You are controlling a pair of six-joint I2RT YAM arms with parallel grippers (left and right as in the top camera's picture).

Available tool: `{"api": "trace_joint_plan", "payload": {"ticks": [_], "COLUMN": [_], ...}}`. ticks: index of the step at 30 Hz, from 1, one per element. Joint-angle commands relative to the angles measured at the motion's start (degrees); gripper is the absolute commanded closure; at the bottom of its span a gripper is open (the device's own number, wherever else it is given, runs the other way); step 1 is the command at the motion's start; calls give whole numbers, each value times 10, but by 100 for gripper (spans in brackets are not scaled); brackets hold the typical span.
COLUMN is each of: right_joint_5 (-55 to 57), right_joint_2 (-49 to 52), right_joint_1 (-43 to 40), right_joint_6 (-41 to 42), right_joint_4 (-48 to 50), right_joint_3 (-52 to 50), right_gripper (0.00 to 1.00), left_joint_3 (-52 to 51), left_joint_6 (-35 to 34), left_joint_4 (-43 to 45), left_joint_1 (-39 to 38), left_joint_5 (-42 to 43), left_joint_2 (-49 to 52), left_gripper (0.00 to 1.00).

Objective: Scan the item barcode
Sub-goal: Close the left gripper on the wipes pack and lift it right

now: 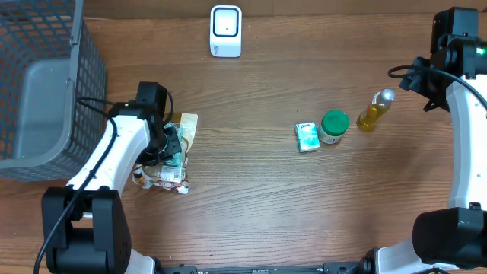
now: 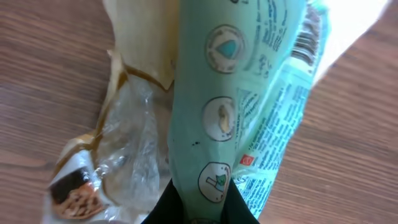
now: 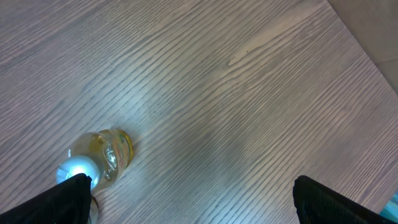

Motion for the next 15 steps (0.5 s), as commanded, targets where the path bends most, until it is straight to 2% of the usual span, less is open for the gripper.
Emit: {"api": "trace_joint_plan", "payload": {"ticks": [1,4,8,15], "right_joint_5": [1,1,1,1], "right_joint_2": [0,0,0,0], "right_joint_1": [0,0,0,0], "right_joint_6": [5,5,5,5], "right_joint_4": [2,2,2,2], "right_joint_3": [4,4,4,4], "right_gripper": [0,0,0,0], "left_joint_3": [95,147,159,120], "left_joint_6": [25,67,107,114], "left_joint_4": [-22,-45,-48,-33], "left_joint_1": [1,-7,-27,-77], "left_joint_5": [1,56,147,164], "left_joint_2": [1,0,1,3], "left_gripper": [96,96,95,96]}}
